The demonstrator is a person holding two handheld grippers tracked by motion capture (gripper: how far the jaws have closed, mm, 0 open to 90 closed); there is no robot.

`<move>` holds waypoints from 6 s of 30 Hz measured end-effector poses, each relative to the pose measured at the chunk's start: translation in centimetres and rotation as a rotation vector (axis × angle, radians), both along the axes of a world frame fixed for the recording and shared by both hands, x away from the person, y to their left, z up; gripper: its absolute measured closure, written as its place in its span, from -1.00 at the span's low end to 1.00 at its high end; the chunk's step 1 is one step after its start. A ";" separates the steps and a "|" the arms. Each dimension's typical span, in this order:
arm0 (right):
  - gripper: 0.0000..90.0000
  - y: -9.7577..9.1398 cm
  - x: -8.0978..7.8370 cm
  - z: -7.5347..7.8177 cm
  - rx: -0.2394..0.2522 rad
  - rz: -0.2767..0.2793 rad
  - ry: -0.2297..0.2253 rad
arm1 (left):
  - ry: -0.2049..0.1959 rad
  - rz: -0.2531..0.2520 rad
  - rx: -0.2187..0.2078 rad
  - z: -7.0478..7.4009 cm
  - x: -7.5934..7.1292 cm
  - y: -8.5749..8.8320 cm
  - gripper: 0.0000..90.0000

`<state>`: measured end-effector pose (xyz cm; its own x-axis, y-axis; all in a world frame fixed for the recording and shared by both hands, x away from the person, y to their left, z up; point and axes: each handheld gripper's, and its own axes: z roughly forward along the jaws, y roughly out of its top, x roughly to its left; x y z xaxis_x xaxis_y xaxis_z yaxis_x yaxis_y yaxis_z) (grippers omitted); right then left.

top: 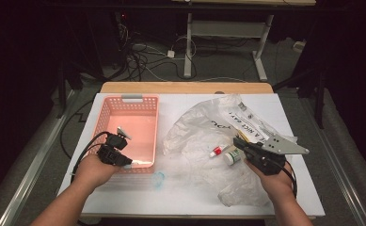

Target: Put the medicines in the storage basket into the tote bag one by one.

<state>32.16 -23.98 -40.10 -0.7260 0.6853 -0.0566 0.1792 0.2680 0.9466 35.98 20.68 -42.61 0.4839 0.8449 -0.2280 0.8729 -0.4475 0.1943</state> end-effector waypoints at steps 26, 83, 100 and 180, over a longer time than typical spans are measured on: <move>1.00 0.3 0.0 -0.1 0.002 -0.002 0.007 | -0.033 0.018 0.003 -0.3 1.8 0.1 0.95; 1.00 -0.8 0.1 -0.2 0.012 -0.013 0.009 | -0.222 0.363 -0.054 -3.4 14.0 0.4 0.18; 1.00 -0.4 0.1 -0.4 0.004 -0.006 0.013 | -0.264 0.211 -0.153 -3.4 13.9 -1.4 -0.30; 1.00 0.2 -0.2 -0.4 -0.007 -0.001 0.013 | -0.504 -0.007 -0.334 2.5 -4.8 -0.6 0.29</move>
<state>31.98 -23.79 -40.49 -0.7257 0.6860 -0.0517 0.1922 0.2743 0.9423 31.14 20.08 -40.07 0.6068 0.7634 -0.2212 0.6339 -0.2970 0.7141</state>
